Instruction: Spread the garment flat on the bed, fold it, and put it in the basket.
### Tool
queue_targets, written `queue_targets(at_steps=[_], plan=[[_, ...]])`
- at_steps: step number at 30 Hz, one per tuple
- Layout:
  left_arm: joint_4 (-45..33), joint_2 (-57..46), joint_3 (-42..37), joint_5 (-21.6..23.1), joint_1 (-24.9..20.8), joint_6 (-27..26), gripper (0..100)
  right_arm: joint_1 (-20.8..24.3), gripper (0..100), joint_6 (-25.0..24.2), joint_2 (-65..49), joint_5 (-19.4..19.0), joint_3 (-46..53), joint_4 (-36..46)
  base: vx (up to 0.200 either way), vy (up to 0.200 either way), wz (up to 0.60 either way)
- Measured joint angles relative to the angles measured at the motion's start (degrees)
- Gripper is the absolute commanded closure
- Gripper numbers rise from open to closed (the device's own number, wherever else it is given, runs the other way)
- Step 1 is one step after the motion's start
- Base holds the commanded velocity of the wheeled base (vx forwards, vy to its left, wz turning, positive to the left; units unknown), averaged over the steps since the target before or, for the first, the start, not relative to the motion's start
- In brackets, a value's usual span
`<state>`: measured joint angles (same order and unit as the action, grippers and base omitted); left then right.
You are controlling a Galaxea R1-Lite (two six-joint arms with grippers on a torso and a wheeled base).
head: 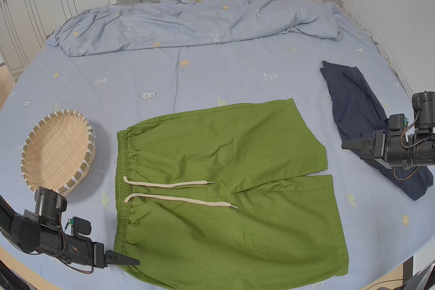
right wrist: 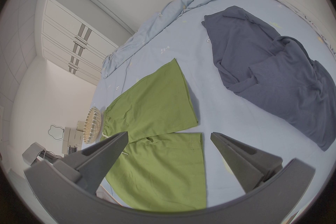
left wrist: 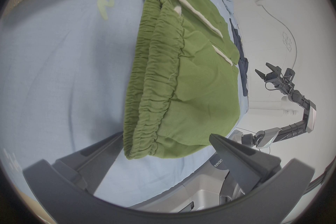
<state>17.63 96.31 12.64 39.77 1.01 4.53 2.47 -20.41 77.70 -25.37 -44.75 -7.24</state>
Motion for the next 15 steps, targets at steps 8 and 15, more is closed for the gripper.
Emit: queue_targets(at_steps=[8,15], plan=[[0.0,0.6,0.4,3.1,-0.2,0.3,0,0.1,0,0.0,-0.1,0.1,0.2,0.0,0.0,0.0,0.0],[0.4,0.9,0.3,3.7,0.9,0.3,100,0.0,0,0.0,-0.1,0.1,0.2,-0.1,0.0,0.0,0.0]])
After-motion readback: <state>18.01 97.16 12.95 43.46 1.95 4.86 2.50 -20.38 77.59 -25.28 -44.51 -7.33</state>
